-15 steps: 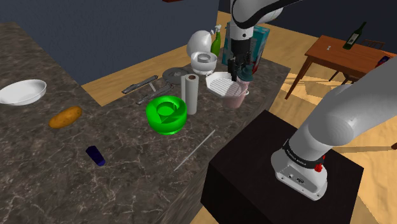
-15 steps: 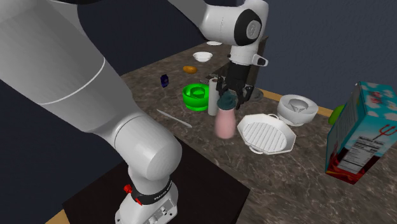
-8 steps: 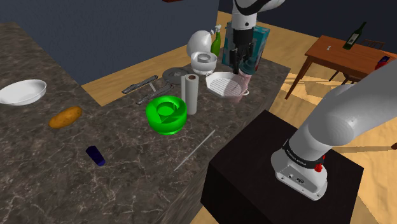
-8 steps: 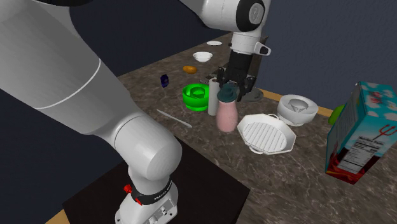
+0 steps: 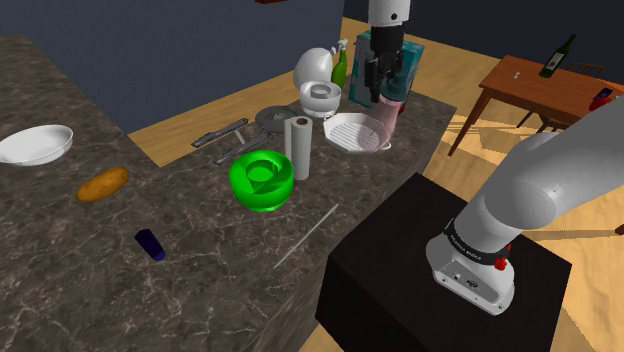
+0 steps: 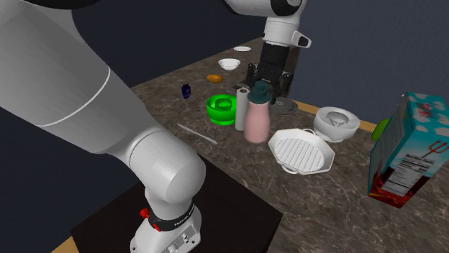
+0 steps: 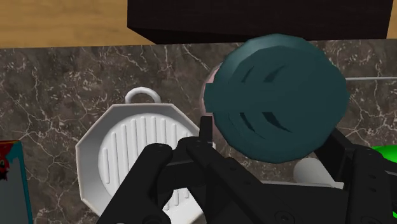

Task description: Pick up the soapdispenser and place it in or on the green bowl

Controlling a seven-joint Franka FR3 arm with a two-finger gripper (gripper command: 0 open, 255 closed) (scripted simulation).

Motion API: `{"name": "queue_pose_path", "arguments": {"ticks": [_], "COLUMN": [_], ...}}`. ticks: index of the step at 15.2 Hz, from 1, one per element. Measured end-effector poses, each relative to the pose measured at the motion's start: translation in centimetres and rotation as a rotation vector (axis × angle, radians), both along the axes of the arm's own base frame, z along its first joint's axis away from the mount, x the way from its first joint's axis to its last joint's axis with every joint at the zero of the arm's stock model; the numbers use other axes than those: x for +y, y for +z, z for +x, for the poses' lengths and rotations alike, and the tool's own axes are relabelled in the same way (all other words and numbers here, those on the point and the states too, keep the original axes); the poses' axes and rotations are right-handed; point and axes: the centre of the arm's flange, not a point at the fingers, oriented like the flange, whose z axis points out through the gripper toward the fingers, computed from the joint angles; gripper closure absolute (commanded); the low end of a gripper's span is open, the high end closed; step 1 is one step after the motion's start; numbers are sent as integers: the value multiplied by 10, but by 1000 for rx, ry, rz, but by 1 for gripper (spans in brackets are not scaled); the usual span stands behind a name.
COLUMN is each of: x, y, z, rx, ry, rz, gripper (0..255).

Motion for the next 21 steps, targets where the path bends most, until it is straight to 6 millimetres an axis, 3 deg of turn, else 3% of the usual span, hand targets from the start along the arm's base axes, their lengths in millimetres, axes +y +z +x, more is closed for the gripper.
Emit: {"name": "queue_pose_path", "arguments": {"ticks": [8,21], "x": [7,149], "y": [41,67], "z": [4,86], "rx": [0,0], "ry": [0,1], "rz": [0,-1], "gripper": [255,255]}}
